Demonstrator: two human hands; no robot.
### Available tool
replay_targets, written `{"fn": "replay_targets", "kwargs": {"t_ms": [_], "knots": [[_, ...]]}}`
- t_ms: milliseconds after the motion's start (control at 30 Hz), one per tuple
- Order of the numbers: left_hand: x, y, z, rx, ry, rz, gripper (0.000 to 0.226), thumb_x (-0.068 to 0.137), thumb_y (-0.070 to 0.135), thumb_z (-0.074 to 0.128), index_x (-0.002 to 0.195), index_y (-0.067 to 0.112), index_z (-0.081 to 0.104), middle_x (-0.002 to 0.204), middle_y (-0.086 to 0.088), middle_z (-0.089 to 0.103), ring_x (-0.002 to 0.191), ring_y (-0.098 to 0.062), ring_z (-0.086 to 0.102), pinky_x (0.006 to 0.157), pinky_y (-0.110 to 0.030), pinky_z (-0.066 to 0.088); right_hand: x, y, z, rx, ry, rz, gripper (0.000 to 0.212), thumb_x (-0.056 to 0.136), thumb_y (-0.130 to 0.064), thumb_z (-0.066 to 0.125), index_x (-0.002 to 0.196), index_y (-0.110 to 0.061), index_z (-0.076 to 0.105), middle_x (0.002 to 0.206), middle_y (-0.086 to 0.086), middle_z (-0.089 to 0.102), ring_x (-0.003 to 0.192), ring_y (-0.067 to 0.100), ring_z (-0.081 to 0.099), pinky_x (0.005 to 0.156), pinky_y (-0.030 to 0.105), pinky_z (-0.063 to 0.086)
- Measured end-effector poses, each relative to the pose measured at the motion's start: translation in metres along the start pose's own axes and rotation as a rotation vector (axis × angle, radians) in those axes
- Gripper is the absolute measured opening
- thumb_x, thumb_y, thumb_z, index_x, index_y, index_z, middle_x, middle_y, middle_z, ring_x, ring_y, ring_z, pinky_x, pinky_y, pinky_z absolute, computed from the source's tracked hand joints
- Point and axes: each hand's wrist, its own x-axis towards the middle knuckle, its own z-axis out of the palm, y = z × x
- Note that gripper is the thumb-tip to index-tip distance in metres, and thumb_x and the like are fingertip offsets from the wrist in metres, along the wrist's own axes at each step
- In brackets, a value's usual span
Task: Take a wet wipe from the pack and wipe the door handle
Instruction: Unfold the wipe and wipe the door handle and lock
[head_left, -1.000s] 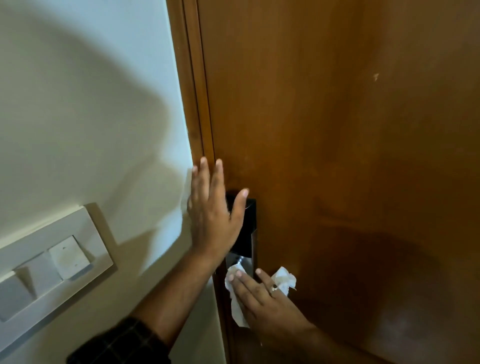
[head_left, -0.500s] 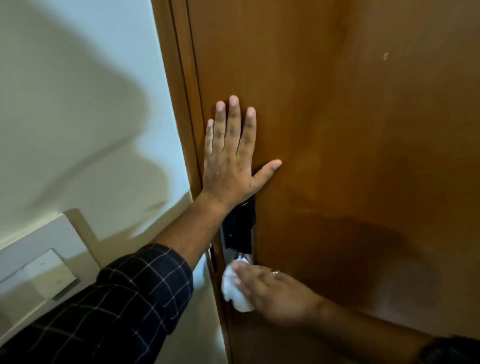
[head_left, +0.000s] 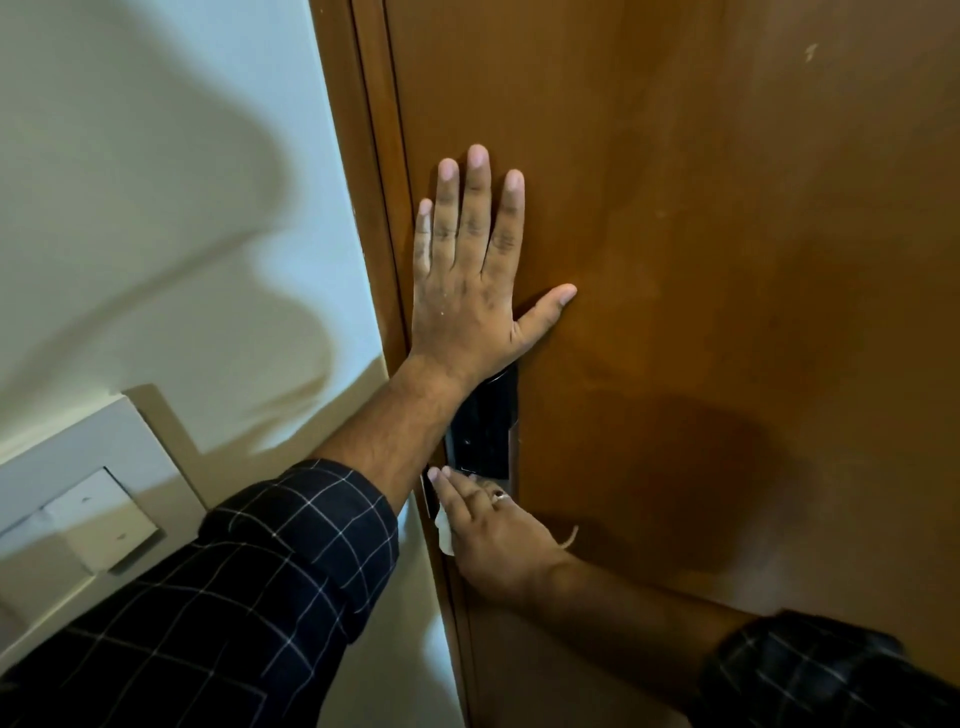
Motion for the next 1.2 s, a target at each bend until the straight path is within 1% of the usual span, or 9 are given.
{"fn": "replay_targets", "kwargs": {"t_ms": [233, 333, 500, 567, 633, 733, 867, 967, 1200], "knots": [[-0.002, 0.002, 0.0, 0.016, -0.016, -0.009, 0.089, 0.089, 0.072, 0.038, 0.15, 0.009, 0.023, 0.157, -0.024, 0.028, 0.147, -0.04, 0.019, 0.121, -0.049, 0.003, -0.058, 0.036, 0.016, -0.121, 0.207, -0.208, 0.051, 0.098, -0.014, 0.025, 0.147, -0.001, 0.031, 0.156, 0.02, 0.027, 0.144, 0.034, 0.025, 0.114, 0.042, 0.032], [-0.001, 0.002, 0.001, 0.023, -0.013, -0.018, 0.09, 0.088, 0.072, 0.038, 0.151, 0.011, 0.021, 0.158, -0.022, 0.026, 0.148, -0.039, 0.017, 0.121, -0.048, 0.0, -0.092, 0.065, 0.028, -0.097, 0.243, -0.243, 0.053, 0.101, -0.02, 0.024, 0.152, -0.008, 0.018, 0.16, 0.01, 0.02, 0.147, 0.025, 0.015, 0.114, 0.037, 0.015], [-0.001, 0.002, 0.002, 0.018, -0.016, -0.024, 0.091, 0.088, 0.073, 0.038, 0.152, 0.012, 0.019, 0.159, -0.022, 0.023, 0.149, -0.038, 0.013, 0.121, -0.049, 0.001, -0.053, 0.035, 0.024, -0.09, 0.269, -0.231, 0.052, 0.097, -0.013, 0.027, 0.149, -0.003, 0.024, 0.159, 0.017, 0.023, 0.145, 0.031, 0.024, 0.115, 0.04, 0.02], [-0.001, 0.001, 0.001, 0.018, -0.018, -0.022, 0.09, 0.088, 0.072, 0.037, 0.152, 0.011, 0.018, 0.159, -0.022, 0.022, 0.149, -0.039, 0.014, 0.121, -0.05, 0.004, -0.02, 0.021, 0.015, -0.103, 0.191, -0.185, 0.053, 0.1, -0.016, 0.028, 0.15, -0.002, 0.016, 0.162, 0.016, 0.004, 0.149, 0.031, 0.008, 0.117, 0.041, 0.006], [-0.001, 0.002, -0.001, 0.013, -0.024, -0.026, 0.09, 0.089, 0.072, 0.037, 0.152, 0.011, 0.018, 0.159, -0.022, 0.022, 0.148, -0.039, 0.014, 0.121, -0.051, 0.006, 0.006, 0.006, 0.009, -0.13, 0.084, -0.074, 0.056, 0.102, -0.024, 0.035, 0.149, -0.001, 0.018, 0.161, 0.017, -0.004, 0.149, 0.033, -0.003, 0.118, 0.046, 0.015], [-0.003, 0.001, -0.005, 0.017, -0.051, -0.028, 0.09, 0.089, 0.073, 0.036, 0.152, 0.011, 0.018, 0.159, -0.022, 0.022, 0.149, -0.039, 0.014, 0.121, -0.051, 0.007, 0.024, -0.004, 0.0, -0.255, -0.009, -0.036, 0.052, 0.099, -0.023, 0.045, 0.144, 0.0, 0.034, 0.159, 0.022, 0.012, 0.148, 0.037, 0.005, 0.115, 0.046, 0.026], [-0.001, 0.0, -0.005, 0.01, -0.052, -0.026, 0.09, 0.088, 0.073, 0.037, 0.152, 0.013, 0.019, 0.159, -0.021, 0.023, 0.149, -0.038, 0.015, 0.121, -0.051, 0.009, 0.004, 0.006, -0.001, -0.211, 0.067, -0.072, 0.053, 0.101, -0.023, 0.034, 0.144, 0.006, 0.028, 0.159, 0.024, 0.014, 0.148, 0.037, 0.009, 0.116, 0.044, 0.023], [-0.001, 0.001, -0.005, 0.008, -0.052, -0.029, 0.09, 0.088, 0.073, 0.038, 0.152, 0.013, 0.019, 0.16, -0.02, 0.022, 0.149, -0.037, 0.014, 0.121, -0.049, 0.006, -0.036, 0.026, 0.009, -0.167, 0.19, -0.175, 0.053, 0.092, -0.014, 0.029, 0.141, 0.004, 0.038, 0.151, 0.027, 0.034, 0.14, 0.039, 0.033, 0.109, 0.042, 0.037], [-0.001, 0.011, -0.003, -0.024, -0.034, -0.015, 0.09, 0.088, 0.073, 0.039, 0.151, 0.012, 0.022, 0.159, -0.022, 0.024, 0.148, -0.039, 0.016, 0.121, -0.049, 0.006, -0.111, 0.082, 0.021, 0.046, 0.211, -0.215, 0.075, 0.079, -0.027, 0.077, 0.139, -0.007, 0.038, 0.13, 0.017, 0.063, 0.12, 0.027, 0.061, 0.087, 0.035, 0.058]]}}
